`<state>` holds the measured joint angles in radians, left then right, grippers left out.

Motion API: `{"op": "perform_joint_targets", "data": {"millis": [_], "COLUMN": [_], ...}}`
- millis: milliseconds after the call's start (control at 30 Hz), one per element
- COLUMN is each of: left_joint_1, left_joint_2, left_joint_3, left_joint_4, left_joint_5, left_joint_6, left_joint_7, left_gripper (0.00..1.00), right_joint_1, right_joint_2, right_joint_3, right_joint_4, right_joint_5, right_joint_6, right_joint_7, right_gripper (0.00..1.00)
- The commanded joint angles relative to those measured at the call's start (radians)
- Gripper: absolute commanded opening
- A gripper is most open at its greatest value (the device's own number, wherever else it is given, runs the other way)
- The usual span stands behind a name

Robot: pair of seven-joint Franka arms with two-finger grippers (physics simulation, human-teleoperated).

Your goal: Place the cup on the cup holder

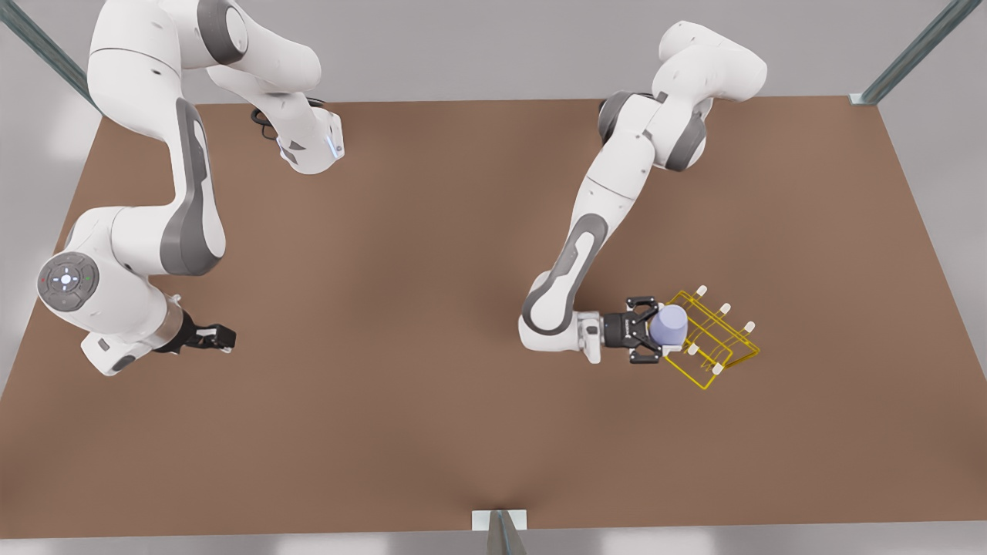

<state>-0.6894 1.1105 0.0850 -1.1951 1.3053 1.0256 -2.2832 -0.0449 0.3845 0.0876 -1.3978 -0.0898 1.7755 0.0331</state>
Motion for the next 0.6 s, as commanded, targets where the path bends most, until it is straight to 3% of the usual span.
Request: {"op": "perform_joint_targets", "data": {"millis": [0, 433, 467, 500, 567], "left_joint_1": [0.001, 0.017, 0.016, 0.013, 0.008], "left_joint_2": [-0.005, -0.003, -0.003, -0.005, -0.005], "left_joint_3": [0.001, 0.001, -0.001, -0.001, -0.001], "left_joint_4": [-0.012, -0.064, -0.064, -0.064, -0.066], "left_joint_5": [0.008, 0.009, 0.009, 0.009, 0.006], "left_joint_6": [-0.001, 0.001, 0.001, 0.001, -0.004], "left_joint_7": [-0.019, -0.081, -0.081, -0.078, -0.079], "left_gripper": [0.7, 0.7, 0.75, 1.0, 1.0], "right_joint_1": [0.0, -0.001, -0.001, -0.003, -0.003], "right_joint_2": [0.001, 0.001, 0.001, 0.001, 0.001], "right_joint_3": [0.001, 0.003, 0.003, 0.003, 0.003], "right_joint_4": [0.002, 0.003, 0.003, 0.005, 0.003], "right_joint_5": [0.004, 0.001, 0.001, -0.001, -0.001], "right_joint_6": [0.005, -0.005, -0.002, -0.005, -0.005], "right_joint_7": [0.044, 0.042, 0.044, 0.044, 0.044], "right_gripper": [1.0, 1.0, 1.0, 1.0, 1.0]}}
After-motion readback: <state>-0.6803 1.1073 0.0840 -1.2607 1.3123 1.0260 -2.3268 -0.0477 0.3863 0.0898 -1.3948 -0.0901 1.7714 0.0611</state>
